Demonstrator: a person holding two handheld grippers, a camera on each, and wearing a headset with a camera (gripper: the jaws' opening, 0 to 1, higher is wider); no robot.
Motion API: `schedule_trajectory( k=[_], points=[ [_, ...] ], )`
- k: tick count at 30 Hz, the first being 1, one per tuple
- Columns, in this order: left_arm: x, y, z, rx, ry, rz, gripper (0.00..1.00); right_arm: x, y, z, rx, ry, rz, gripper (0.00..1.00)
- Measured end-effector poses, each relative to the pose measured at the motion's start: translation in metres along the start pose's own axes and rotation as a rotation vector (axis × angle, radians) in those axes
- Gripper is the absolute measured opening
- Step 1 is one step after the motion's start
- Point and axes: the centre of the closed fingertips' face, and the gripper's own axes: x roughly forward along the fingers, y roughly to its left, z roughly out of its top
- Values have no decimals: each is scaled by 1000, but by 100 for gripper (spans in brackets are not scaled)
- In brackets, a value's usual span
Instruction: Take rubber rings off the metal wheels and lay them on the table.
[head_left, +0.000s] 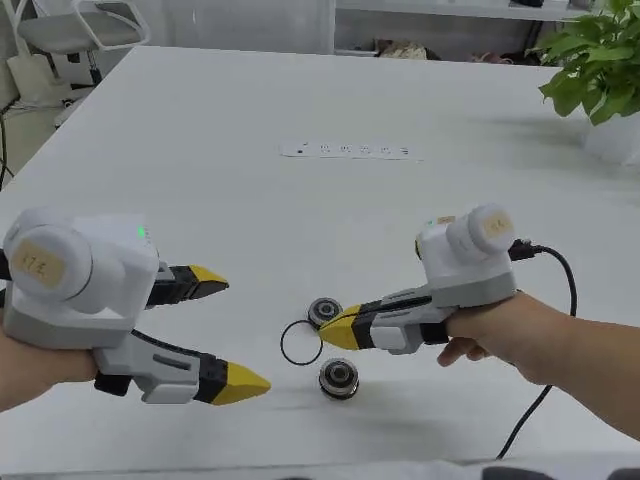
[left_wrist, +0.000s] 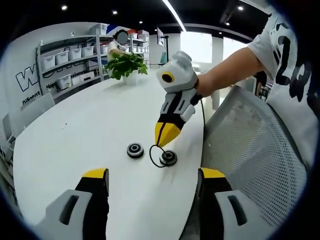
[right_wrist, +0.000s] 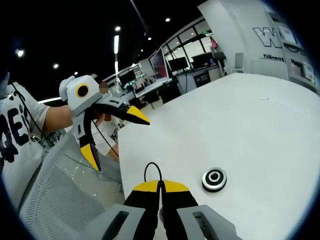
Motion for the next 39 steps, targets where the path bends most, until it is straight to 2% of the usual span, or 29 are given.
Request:
schedule_trajectory(
  k=[6, 20, 39],
  points=[
    [-5, 2, -4, -9, -1, 11, 74, 8, -1, 3, -3, 1, 3, 0],
    [-19, 10, -11, -29, -3, 51, 79, 32, -8, -6, -2, 33, -18, 0],
    [-27, 8, -18, -43, 8, 57, 83, 49, -16, -19, -19, 61, -66, 0]
  ],
)
